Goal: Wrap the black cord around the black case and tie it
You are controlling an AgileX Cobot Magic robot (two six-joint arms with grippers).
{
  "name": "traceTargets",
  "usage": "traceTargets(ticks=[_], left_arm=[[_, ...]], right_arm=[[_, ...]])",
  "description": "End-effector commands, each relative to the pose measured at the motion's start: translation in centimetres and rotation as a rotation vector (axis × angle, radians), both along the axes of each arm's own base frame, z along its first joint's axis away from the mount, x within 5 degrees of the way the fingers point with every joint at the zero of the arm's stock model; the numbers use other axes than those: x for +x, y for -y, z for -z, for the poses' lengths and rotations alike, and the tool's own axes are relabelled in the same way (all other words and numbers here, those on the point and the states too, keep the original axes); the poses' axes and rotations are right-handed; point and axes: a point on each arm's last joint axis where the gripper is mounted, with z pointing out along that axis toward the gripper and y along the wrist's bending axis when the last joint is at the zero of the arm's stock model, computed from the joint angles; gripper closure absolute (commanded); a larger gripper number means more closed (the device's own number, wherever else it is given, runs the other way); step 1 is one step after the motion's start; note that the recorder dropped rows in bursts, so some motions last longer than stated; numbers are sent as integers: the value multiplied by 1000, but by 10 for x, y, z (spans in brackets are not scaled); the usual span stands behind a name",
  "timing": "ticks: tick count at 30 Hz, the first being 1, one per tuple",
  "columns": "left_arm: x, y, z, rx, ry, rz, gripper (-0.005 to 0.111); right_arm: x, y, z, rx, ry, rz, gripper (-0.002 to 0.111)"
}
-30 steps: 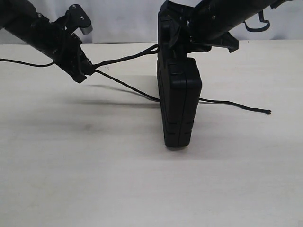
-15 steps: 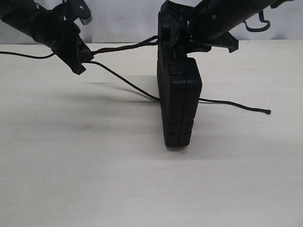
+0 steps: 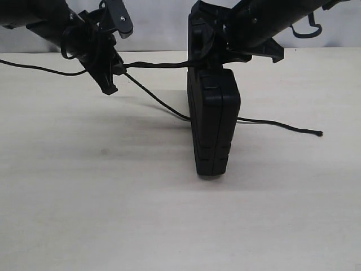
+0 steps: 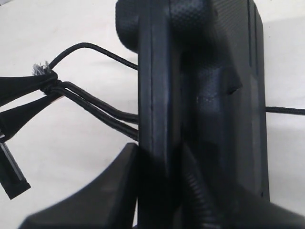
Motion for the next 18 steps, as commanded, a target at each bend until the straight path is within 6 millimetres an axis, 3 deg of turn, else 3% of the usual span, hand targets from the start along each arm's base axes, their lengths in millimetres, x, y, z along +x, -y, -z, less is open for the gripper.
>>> traceTargets(ticks=[1, 18], left_arm=[[-2, 7, -5, -61, -1, -32, 107], [-10, 40, -10, -150, 29, -13, 107]], right_arm=[[-1, -1, 3, 1, -15, -2, 104], [-1, -1, 3, 1, -15, -2, 104]])
